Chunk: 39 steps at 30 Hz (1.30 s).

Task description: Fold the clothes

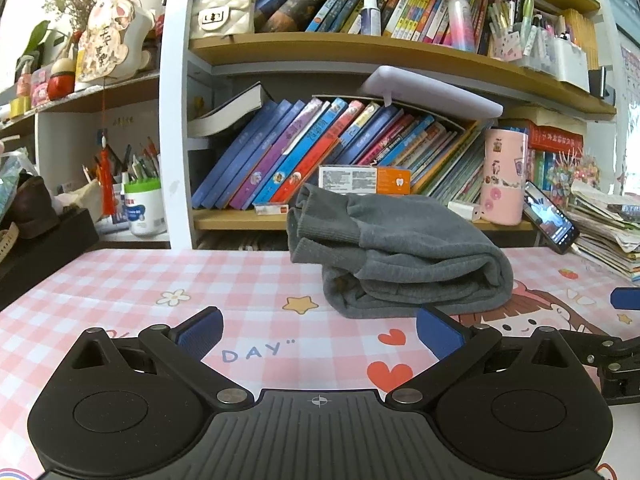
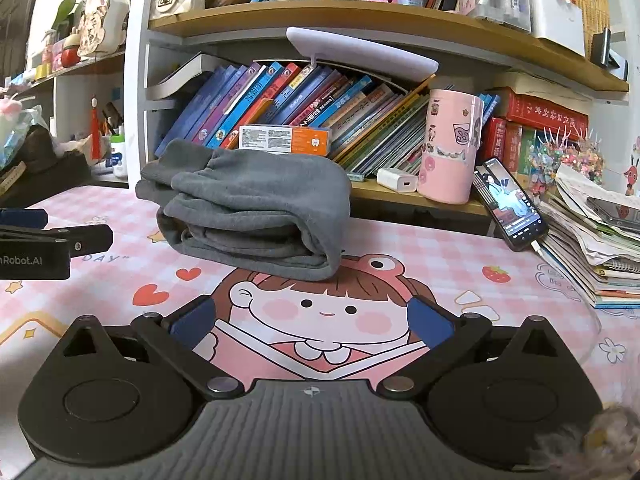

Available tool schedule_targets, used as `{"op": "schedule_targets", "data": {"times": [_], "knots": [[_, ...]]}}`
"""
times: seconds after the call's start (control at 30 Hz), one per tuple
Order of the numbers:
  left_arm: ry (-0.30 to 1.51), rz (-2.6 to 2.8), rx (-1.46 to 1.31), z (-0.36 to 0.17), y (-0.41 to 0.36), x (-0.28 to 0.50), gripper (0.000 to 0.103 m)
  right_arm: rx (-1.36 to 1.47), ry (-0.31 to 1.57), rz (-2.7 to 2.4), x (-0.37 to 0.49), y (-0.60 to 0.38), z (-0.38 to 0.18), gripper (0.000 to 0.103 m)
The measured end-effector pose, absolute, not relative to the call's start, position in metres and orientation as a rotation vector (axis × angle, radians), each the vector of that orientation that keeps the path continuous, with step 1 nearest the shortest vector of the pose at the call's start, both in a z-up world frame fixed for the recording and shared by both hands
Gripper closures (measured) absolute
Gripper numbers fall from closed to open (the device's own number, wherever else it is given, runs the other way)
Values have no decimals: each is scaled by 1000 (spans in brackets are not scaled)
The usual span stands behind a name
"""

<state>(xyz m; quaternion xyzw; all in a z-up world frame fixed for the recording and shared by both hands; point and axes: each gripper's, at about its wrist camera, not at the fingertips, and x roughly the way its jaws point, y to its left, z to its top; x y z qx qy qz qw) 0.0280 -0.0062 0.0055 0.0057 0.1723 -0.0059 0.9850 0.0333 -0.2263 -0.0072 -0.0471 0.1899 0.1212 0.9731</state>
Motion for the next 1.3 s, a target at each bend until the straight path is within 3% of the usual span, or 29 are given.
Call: {"op": "schedule_targets", "data": {"times": [1.3], "knots": [[349,-30,26,6,-8,27,0,-89,387,239,35,-227,-7,0]]}}
